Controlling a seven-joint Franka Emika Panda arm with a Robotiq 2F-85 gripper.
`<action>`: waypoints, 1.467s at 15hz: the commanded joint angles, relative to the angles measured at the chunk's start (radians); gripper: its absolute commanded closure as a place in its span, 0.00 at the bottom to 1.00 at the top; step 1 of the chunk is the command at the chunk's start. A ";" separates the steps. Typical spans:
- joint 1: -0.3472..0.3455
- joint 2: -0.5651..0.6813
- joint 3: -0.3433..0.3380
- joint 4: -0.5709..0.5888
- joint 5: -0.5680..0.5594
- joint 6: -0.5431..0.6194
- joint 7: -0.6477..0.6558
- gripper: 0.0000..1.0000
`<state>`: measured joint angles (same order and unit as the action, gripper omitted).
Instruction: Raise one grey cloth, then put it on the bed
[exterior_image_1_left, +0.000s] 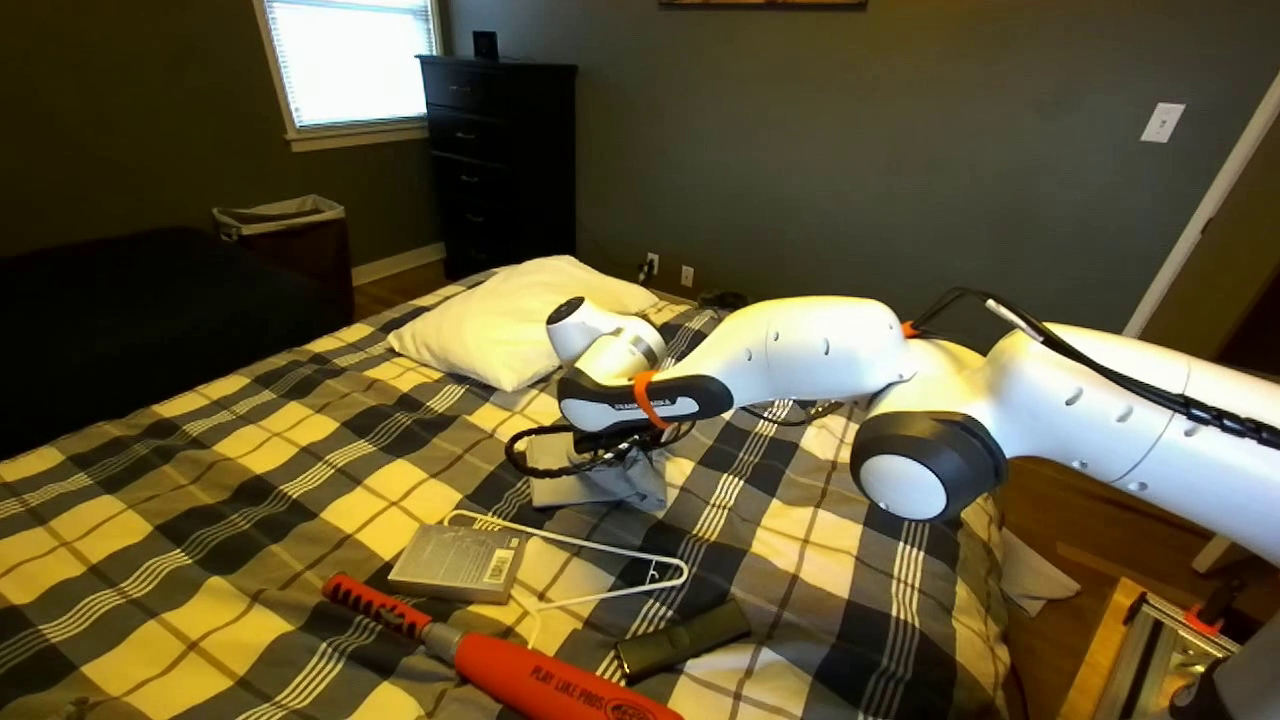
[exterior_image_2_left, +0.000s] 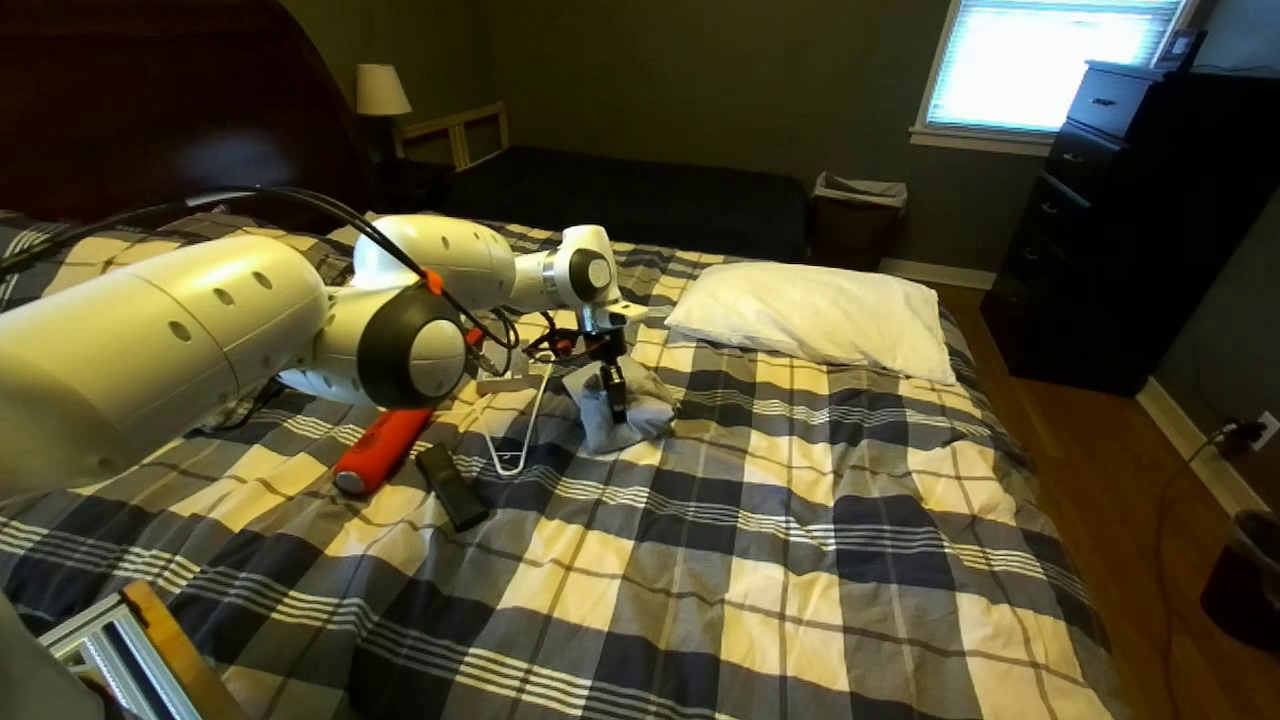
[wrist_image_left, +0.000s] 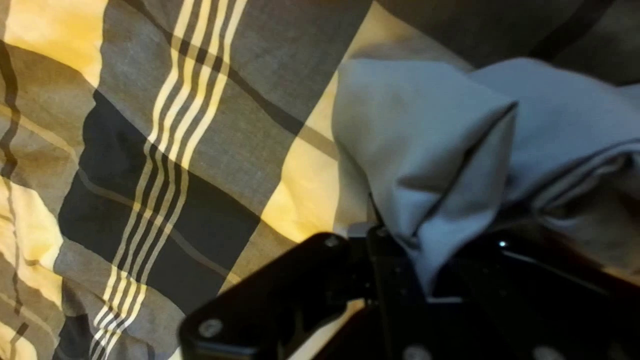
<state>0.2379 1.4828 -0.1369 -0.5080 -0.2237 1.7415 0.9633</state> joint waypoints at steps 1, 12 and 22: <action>0.041 0.014 -0.027 0.051 -0.014 -0.034 0.017 0.98; 0.234 -0.048 -0.112 0.078 -0.144 -0.241 -0.165 0.92; 0.382 -0.101 -0.224 0.091 -0.326 -0.122 -0.407 0.98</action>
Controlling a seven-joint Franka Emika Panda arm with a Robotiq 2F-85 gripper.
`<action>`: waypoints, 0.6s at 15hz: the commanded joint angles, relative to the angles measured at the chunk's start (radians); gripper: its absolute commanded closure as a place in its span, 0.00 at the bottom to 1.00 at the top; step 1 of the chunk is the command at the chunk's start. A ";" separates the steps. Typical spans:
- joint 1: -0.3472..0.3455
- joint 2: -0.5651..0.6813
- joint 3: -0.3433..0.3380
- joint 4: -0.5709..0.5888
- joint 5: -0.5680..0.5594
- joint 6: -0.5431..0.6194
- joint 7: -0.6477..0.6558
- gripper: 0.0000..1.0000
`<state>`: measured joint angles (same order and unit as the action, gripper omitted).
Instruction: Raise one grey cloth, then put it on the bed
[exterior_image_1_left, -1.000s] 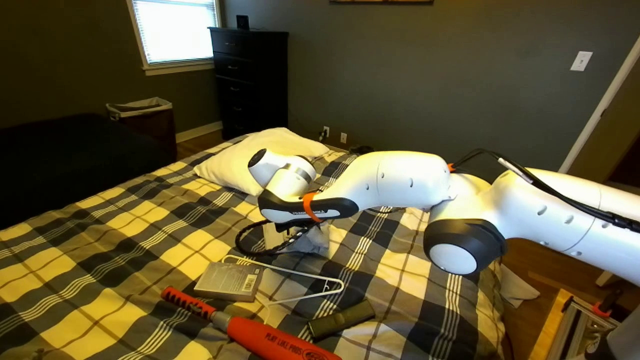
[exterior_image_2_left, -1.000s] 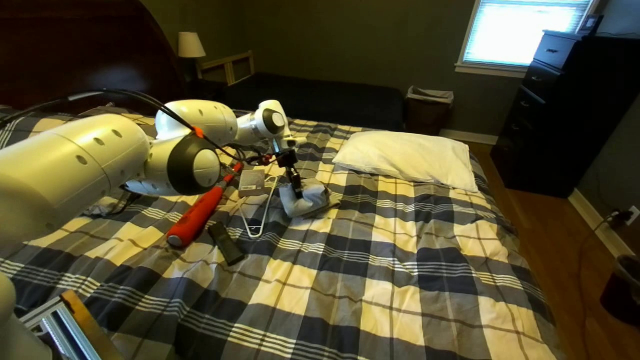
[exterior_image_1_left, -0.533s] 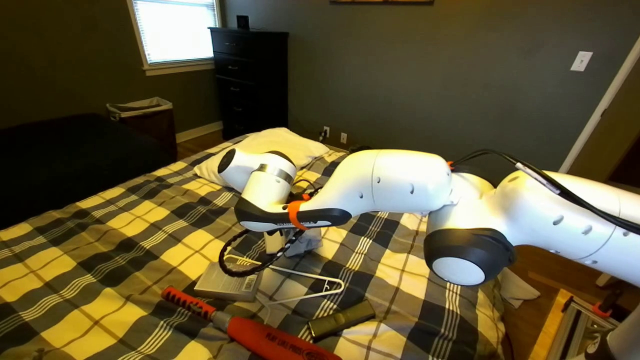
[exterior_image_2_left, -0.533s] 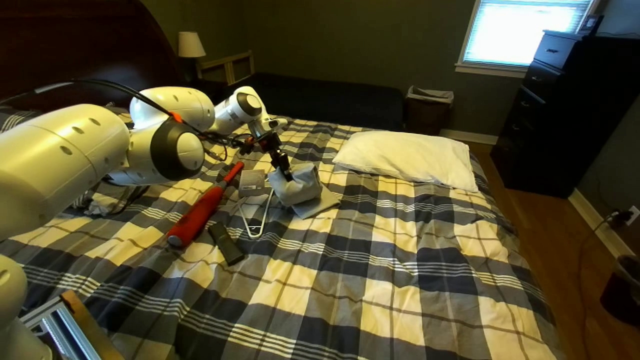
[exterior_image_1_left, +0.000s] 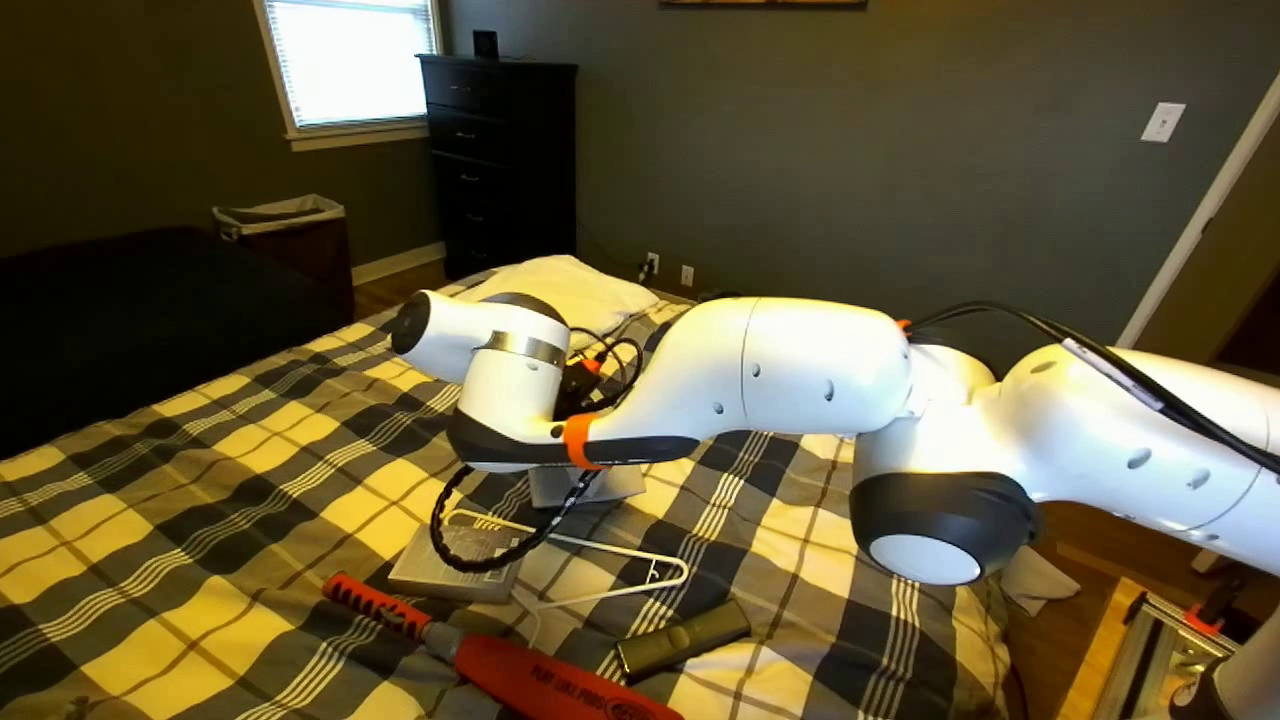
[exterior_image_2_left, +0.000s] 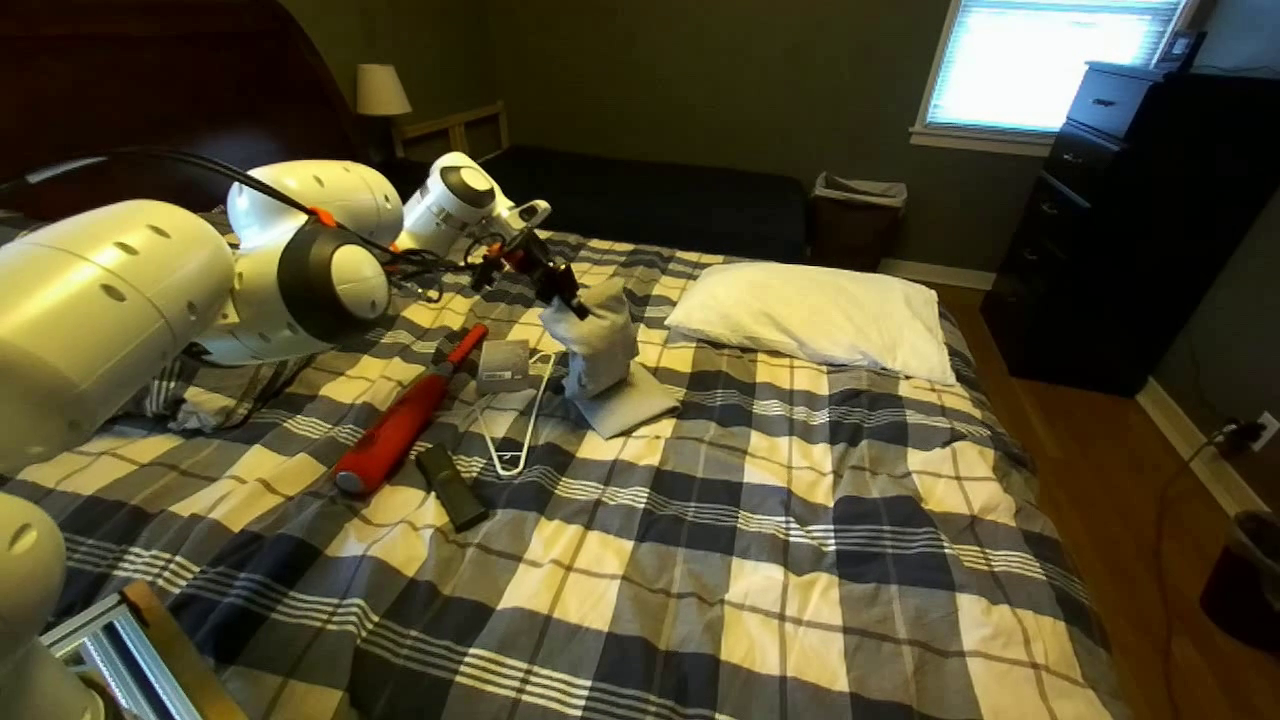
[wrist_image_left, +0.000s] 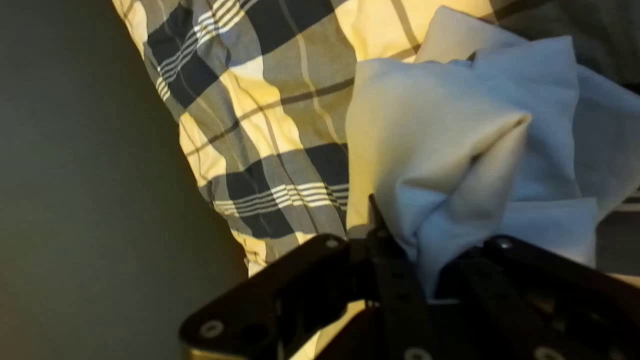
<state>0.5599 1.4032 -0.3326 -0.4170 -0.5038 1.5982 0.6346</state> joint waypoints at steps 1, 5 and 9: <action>0.083 -0.027 -0.037 0.001 -0.060 0.031 -0.104 0.98; 0.179 -0.024 -0.070 0.002 -0.127 0.101 -0.148 0.98; 0.205 -0.031 -0.052 -0.003 -0.138 0.136 -0.150 0.92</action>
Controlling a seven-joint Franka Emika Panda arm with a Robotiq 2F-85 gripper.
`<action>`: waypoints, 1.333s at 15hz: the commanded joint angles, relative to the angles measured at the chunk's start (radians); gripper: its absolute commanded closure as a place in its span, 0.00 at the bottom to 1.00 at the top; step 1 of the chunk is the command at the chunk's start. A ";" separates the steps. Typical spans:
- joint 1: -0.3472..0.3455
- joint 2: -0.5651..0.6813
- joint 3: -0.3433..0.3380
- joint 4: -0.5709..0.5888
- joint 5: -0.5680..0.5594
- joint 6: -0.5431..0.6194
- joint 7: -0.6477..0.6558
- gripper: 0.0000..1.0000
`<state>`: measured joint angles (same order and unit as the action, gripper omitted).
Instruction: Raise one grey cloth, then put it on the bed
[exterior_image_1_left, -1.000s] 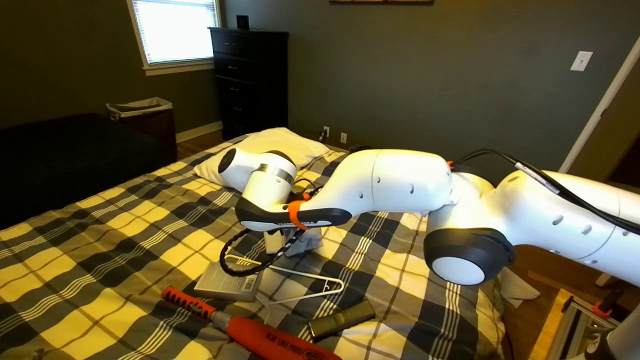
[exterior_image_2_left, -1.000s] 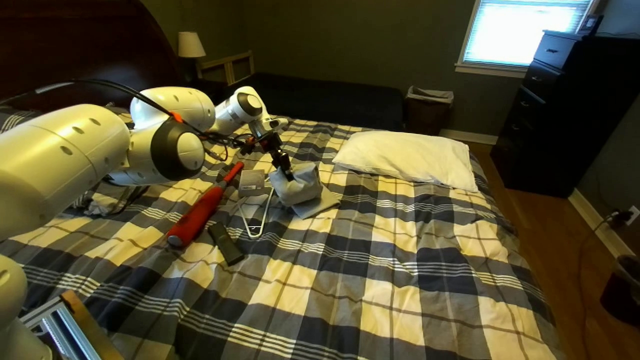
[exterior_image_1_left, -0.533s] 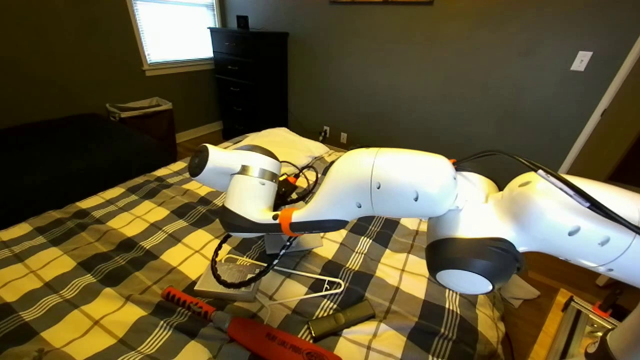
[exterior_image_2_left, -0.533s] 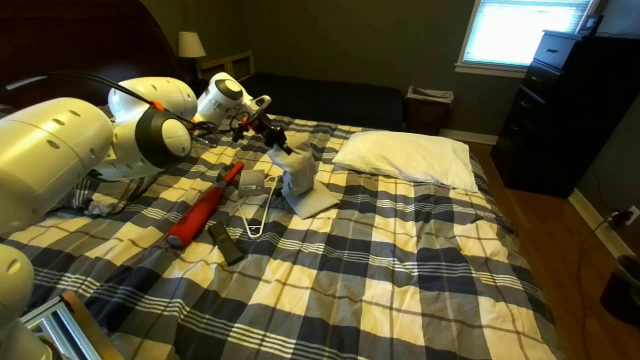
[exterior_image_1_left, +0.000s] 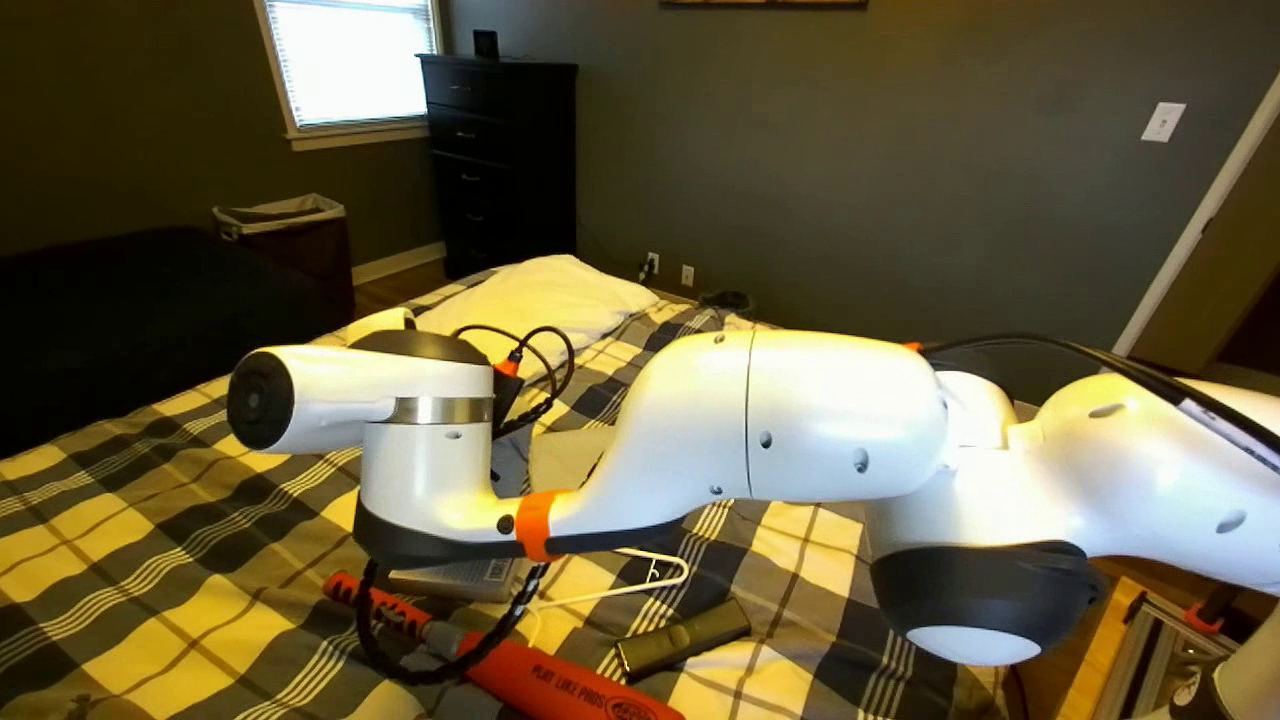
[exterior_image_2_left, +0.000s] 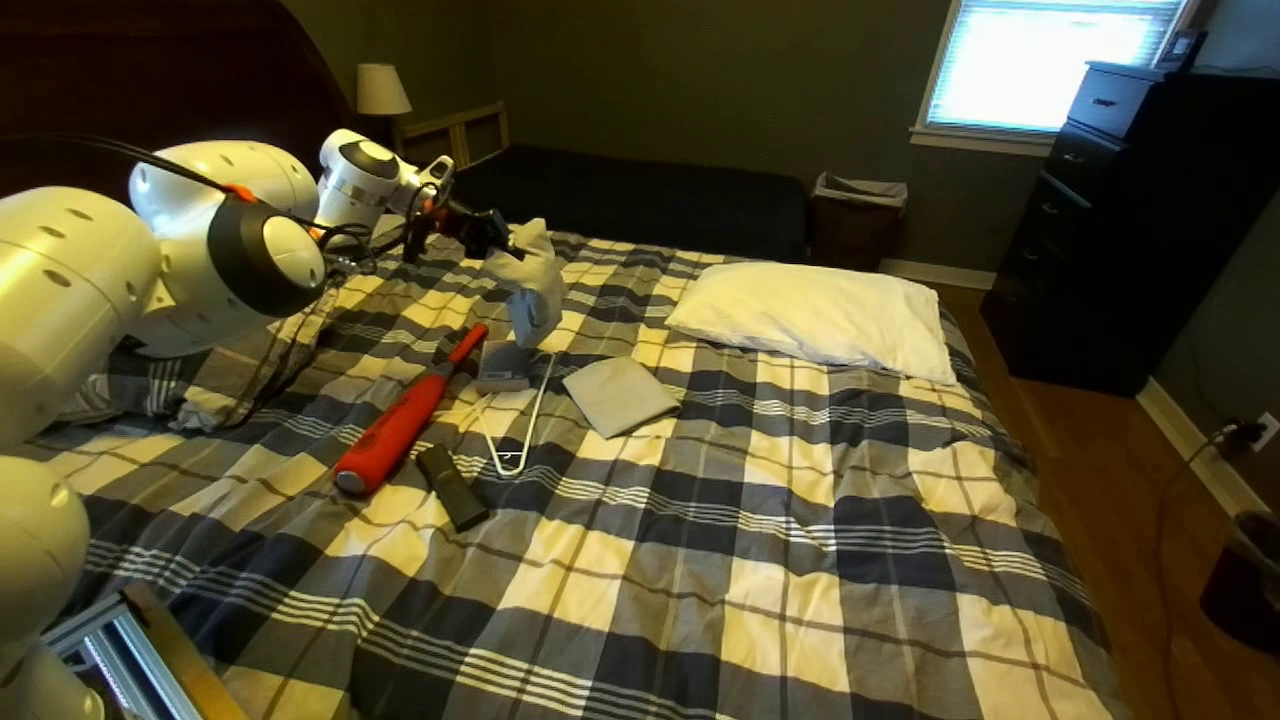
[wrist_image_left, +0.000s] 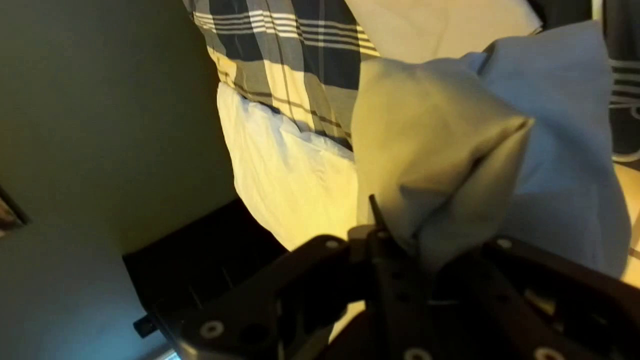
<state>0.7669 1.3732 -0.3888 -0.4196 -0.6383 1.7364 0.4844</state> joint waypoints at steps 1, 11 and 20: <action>0.006 0.001 0.004 -0.001 -0.010 0.006 -0.002 0.92; 0.033 0.027 0.070 -0.005 0.006 0.202 -0.278 0.98; 0.096 0.026 0.065 -0.002 0.013 0.007 -0.133 0.92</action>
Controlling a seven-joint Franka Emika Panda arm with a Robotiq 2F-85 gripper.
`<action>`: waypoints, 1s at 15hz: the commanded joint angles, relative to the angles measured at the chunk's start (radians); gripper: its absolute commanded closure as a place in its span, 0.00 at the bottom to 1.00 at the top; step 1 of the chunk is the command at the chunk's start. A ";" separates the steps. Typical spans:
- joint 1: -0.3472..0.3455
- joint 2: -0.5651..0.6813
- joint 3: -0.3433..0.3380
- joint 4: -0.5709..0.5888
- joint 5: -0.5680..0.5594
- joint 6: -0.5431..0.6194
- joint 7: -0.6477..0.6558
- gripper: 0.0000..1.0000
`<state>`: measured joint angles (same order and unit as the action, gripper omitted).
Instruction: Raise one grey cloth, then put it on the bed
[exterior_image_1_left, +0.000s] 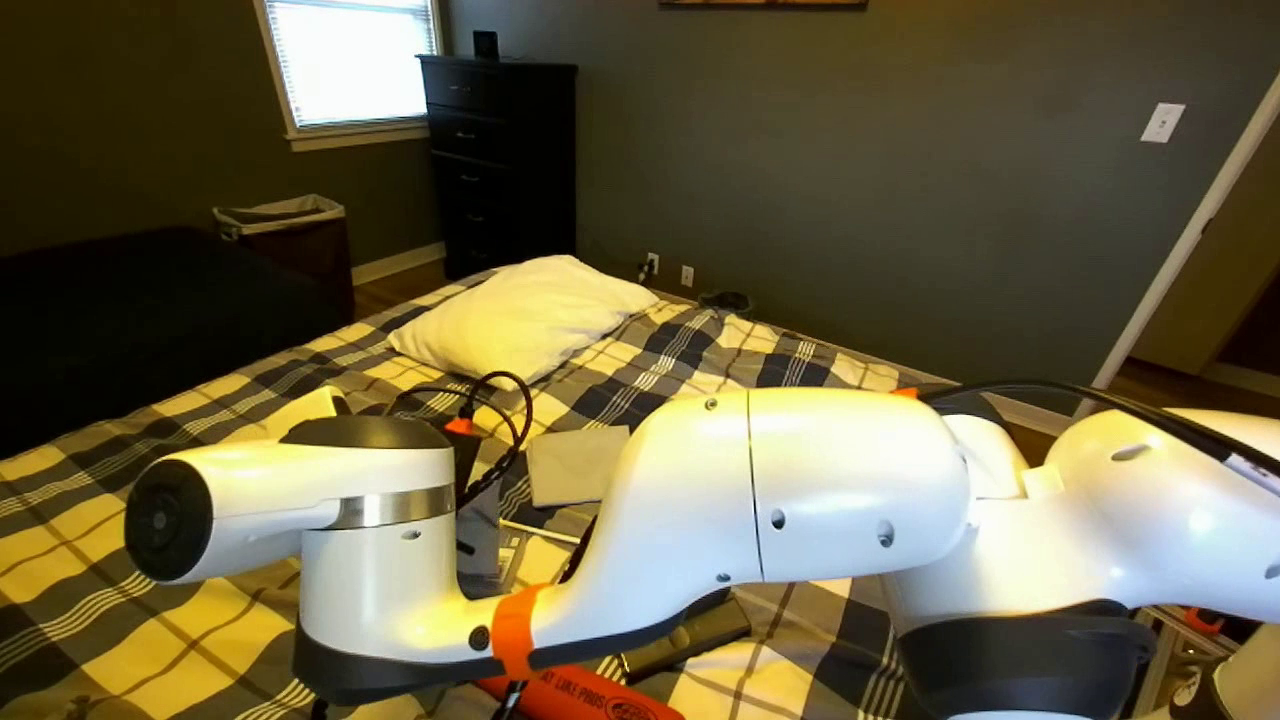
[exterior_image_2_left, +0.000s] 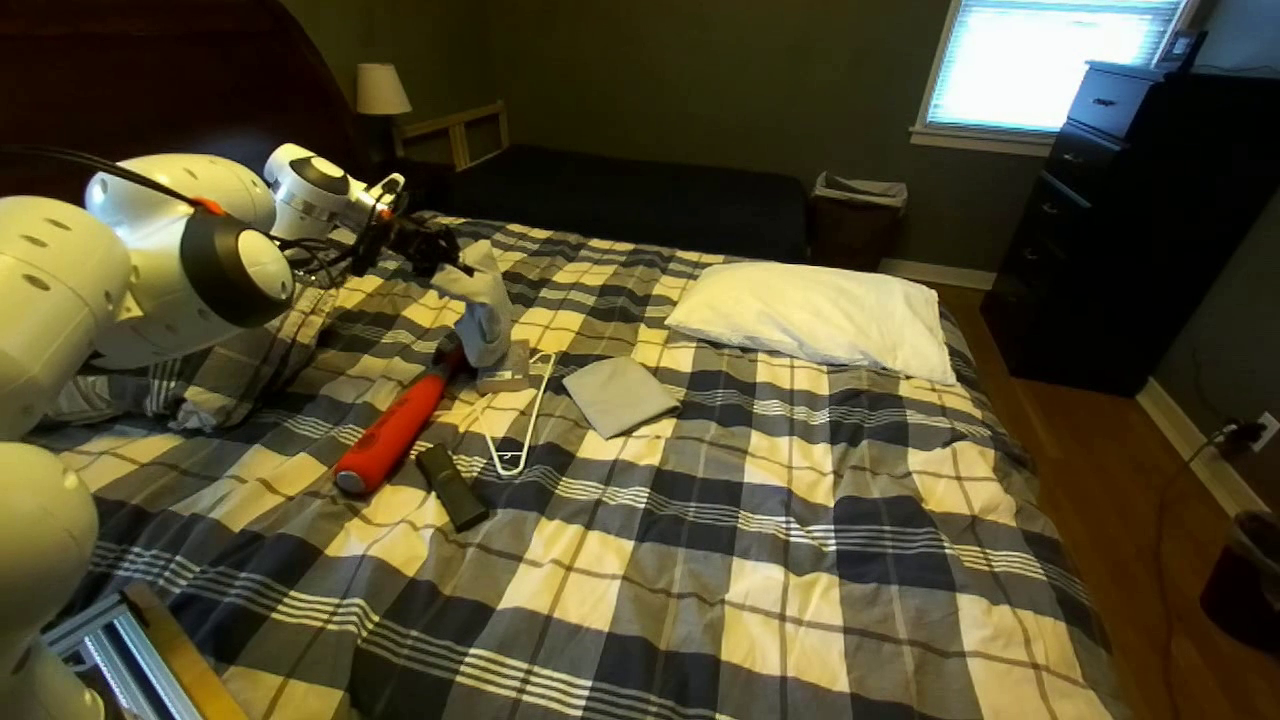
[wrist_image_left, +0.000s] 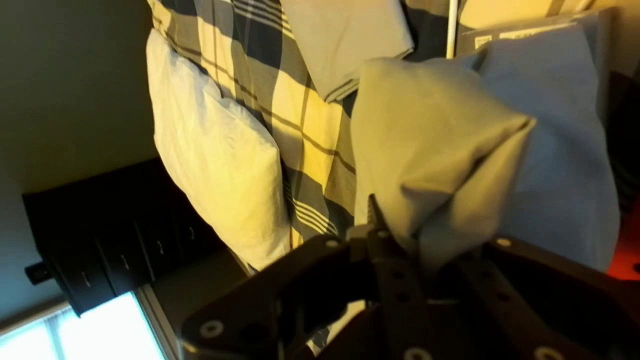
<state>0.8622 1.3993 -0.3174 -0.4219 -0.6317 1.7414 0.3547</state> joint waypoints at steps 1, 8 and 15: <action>0.010 -0.002 -0.009 0.000 0.007 -0.029 0.022 0.92; 0.006 -0.016 -0.002 0.000 0.019 -0.069 0.042 0.98; -0.007 -0.089 0.040 0.003 0.118 -0.206 0.001 0.98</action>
<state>0.8608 1.3421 -0.3066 -0.4191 -0.5718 1.6357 0.3908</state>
